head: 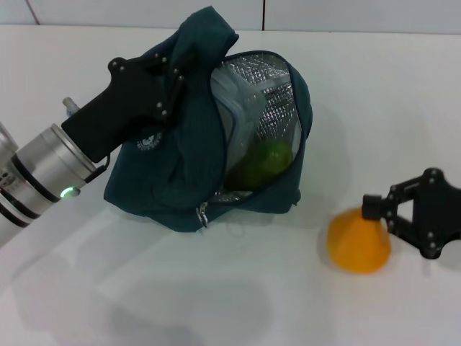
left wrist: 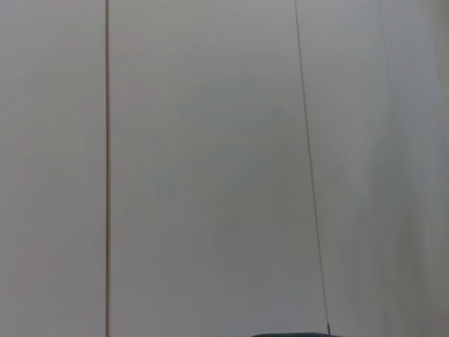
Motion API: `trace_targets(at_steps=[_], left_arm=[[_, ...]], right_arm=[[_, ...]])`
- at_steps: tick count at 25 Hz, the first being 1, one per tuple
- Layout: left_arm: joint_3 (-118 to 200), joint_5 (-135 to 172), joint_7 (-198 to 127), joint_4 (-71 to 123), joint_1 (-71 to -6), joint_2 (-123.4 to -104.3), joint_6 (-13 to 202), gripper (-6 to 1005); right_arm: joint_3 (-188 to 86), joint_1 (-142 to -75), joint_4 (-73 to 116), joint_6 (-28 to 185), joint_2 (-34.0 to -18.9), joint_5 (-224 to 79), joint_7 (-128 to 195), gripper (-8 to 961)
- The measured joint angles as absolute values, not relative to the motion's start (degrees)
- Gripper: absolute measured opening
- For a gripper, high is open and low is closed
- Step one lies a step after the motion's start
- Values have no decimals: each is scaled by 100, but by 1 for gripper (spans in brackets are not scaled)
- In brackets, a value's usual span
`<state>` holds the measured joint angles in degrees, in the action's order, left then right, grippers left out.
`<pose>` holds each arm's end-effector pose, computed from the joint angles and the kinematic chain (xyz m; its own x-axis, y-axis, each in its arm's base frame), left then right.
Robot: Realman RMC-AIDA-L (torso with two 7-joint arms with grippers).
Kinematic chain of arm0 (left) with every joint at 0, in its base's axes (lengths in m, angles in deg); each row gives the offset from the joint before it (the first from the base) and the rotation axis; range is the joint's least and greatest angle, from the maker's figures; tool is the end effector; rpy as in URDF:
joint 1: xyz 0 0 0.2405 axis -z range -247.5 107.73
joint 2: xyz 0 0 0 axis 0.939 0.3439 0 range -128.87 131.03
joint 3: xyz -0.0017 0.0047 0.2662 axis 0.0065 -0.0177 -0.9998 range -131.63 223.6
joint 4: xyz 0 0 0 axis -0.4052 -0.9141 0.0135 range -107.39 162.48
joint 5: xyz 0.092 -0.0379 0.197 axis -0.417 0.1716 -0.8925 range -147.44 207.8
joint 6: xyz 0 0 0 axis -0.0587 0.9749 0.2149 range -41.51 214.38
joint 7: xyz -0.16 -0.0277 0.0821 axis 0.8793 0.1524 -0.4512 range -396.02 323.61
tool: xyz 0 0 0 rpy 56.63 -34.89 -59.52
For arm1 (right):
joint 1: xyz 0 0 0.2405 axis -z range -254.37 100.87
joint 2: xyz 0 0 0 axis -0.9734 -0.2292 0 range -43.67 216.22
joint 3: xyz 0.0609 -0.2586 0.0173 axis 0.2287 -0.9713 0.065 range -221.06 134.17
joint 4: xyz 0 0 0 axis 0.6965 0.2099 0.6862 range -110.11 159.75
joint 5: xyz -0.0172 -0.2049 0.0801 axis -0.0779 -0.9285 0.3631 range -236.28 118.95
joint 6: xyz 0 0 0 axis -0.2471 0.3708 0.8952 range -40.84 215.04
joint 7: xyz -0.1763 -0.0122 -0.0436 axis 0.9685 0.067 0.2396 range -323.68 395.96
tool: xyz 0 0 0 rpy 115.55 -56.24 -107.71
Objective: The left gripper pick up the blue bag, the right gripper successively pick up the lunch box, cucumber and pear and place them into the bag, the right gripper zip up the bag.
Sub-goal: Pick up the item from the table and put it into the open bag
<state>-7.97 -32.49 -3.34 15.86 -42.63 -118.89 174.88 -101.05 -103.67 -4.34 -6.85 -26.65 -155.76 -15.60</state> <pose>-0.2468 0.3500 -0.0426 0.6002 -0.1767 0.7801 0.4535 -0.7282 -0.5139 0.2643 0.3199 -0.0380 0.8616 0.0409 -0.5060 -0.0699 -0.9777 -0.1981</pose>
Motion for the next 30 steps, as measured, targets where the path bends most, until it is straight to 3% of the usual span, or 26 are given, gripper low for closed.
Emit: trace_targets(at_steps=[4, 18, 24, 30], left_arm=[[-797, -3246, -329, 1586, -4290, -11889, 17496, 74], [-797, -3255, -331, 1585, -4348, -11889, 17518, 75], [-798, -3258, -424, 1574, -4336, -11889, 17520, 76], [-925, -3254, -442, 1535, -4303, -11890, 17521, 76]], right_arm=[[-9884, -10357, -422, -763, -2690, -15500, -1362, 41], [-9587, -10462, -460, -1085, -2752, -14432, -1108, 42], [-9588, -10925, -466, -1123, -2898, -13916, -1108, 42], [-9637, -11519, -355, -1061, -2939, -13583, -1105, 42]])
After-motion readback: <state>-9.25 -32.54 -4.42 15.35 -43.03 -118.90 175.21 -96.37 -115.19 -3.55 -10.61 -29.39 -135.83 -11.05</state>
